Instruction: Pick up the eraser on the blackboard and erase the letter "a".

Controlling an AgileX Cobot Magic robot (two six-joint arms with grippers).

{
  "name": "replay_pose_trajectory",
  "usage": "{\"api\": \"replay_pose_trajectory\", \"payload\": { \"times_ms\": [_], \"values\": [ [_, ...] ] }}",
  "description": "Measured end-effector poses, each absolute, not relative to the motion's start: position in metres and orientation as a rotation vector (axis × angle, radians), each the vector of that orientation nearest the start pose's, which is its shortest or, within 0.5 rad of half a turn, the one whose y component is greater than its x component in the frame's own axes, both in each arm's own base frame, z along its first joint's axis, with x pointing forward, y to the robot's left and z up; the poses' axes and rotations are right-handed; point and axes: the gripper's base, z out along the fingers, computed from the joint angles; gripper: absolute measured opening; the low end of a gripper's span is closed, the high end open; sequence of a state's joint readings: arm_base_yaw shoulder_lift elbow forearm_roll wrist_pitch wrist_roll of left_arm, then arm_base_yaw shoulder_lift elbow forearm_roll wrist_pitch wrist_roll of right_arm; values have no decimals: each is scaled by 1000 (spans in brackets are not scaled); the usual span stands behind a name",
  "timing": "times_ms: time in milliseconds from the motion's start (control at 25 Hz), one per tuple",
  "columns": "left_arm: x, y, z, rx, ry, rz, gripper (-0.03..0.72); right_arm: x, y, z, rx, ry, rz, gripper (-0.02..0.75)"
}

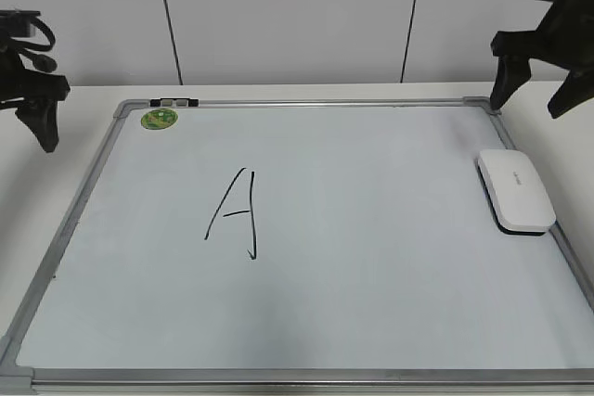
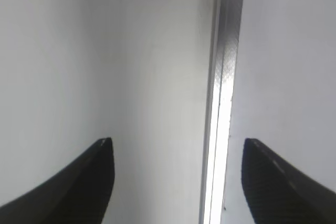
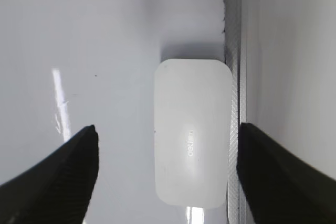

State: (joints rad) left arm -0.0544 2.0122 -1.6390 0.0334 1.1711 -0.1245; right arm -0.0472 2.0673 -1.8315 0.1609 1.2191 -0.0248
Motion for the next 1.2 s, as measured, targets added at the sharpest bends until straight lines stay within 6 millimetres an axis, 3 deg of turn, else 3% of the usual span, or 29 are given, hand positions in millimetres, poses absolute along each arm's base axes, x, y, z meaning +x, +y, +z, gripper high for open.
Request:
{"api": "replay_pose_trajectory", "payload": {
  "times_ms": [200, 400, 680, 920, 1200],
  "values": [
    [398, -17, 259, -83, 2975, 53, 564, 424, -5, 292, 81, 2831, 228, 536],
    [377, -14, 308, -76, 2853, 76, 560, 406, -2, 329, 76, 2744, 266, 522],
    [326, -15, 376, -44, 2672, 78, 525, 375, 17, 358, 25, 2695, 327, 522],
    [268, -15, 378, -1, 2668, 115, 476, 330, 33, 377, -58, 2682, 236, 521],
    [189, -8, 372, -8, 2554, 105, 447, 258, 29, 394, -55, 2635, 207, 521]
  ]
}}
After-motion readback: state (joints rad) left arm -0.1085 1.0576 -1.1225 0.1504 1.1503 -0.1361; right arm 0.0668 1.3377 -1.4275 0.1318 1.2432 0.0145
